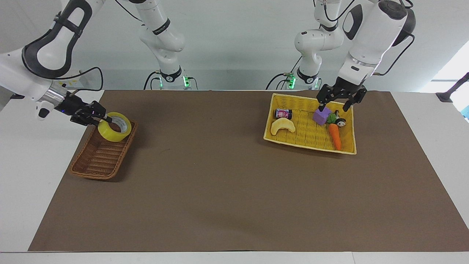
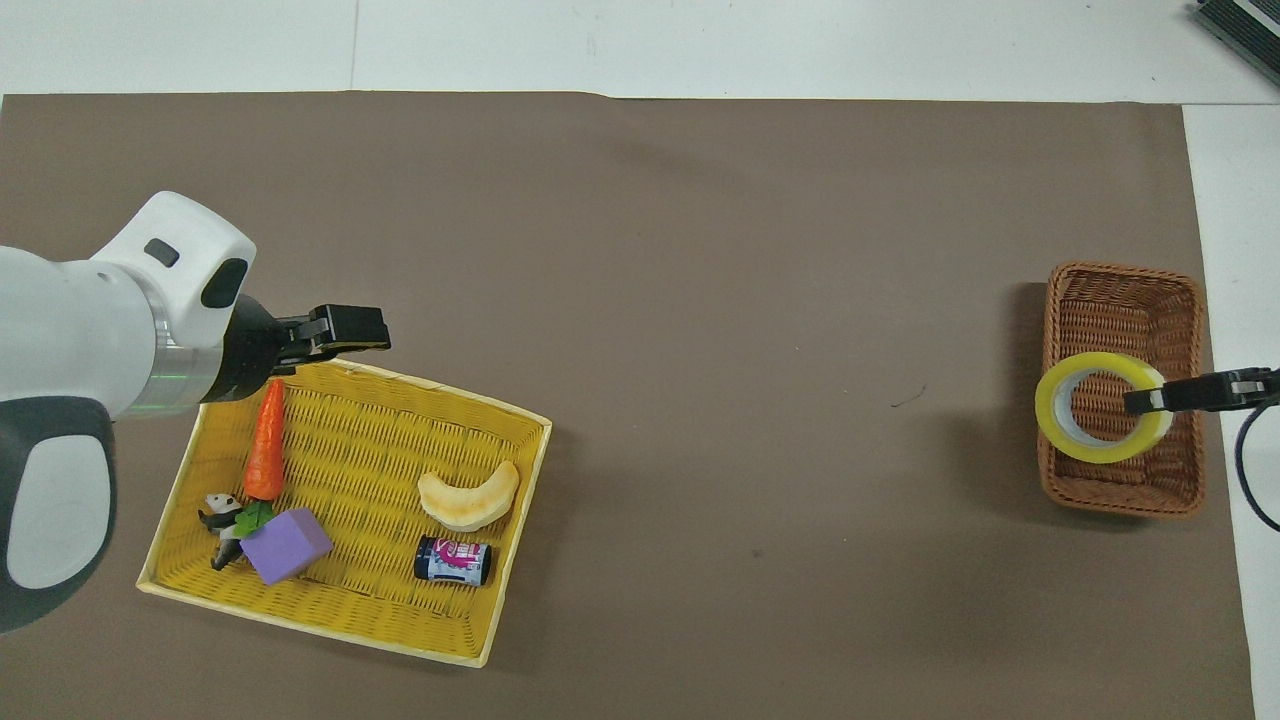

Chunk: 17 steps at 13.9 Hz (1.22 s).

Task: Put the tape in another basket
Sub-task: 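Lower the tape into the wicker basket with the right gripper, then release the tape and raise the right gripper out of the basket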

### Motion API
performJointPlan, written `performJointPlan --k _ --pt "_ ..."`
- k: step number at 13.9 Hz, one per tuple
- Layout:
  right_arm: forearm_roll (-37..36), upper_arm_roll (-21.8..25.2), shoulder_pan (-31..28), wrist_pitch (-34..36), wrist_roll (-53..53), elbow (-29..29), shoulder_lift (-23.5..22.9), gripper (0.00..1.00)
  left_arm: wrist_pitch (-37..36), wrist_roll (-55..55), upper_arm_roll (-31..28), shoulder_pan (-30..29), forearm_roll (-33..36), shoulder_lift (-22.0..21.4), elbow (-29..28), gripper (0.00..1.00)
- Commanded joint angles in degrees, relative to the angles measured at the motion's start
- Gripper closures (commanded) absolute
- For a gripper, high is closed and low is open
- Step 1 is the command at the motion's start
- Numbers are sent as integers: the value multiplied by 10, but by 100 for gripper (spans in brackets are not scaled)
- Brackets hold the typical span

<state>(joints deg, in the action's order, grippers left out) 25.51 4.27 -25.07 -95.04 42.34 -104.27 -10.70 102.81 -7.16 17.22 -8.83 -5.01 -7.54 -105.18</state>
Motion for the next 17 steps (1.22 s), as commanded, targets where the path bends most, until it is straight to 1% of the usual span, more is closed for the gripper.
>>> performJointPlan --k 1,2,3,5,7,8,9,13,14,15,17 --pt "20 -8 -39 17 84 43 -67 100 -98 14 8 -12 52 49 107 0" --pt "21 -7 -42 20 85 60 -80 100 -133 14 8 -14 54 61 141 0" --pt "22 -7 -42 20 85 60 -80 100 -136 28 7 -22 54 62 147 0" --pt "22 -7 -44 16 90 60 -88 100 -142 77 7 -48 51 56 134 0" --pt "18 -7 -49 8 107 59 -101 100 -136 74 6 -73 49 52 135 0" --pt "17 -7 -47 4 111 59 -102 45 -137 75 6 -80 49 42 137 0" --pt "23 -7 -43 -1 110 57 -104 0 -142 75 6 -86 49 39 137 0" --pt "42 -12 -41 -4 96 64 -101 0 -142 75 7 -86 49 39 137 0" --pt "39 -15 -32 -12 74 70 -95 0 -142 75 7 -86 49 39 137 0" --pt "32 -15 -13 -33 39 88 -82 0 -142 75 7 -86 49 39 137 0" --pt "27 -15 13 -41 -16 111 -67 0 -144 75 5 -87 49 39 136 0"
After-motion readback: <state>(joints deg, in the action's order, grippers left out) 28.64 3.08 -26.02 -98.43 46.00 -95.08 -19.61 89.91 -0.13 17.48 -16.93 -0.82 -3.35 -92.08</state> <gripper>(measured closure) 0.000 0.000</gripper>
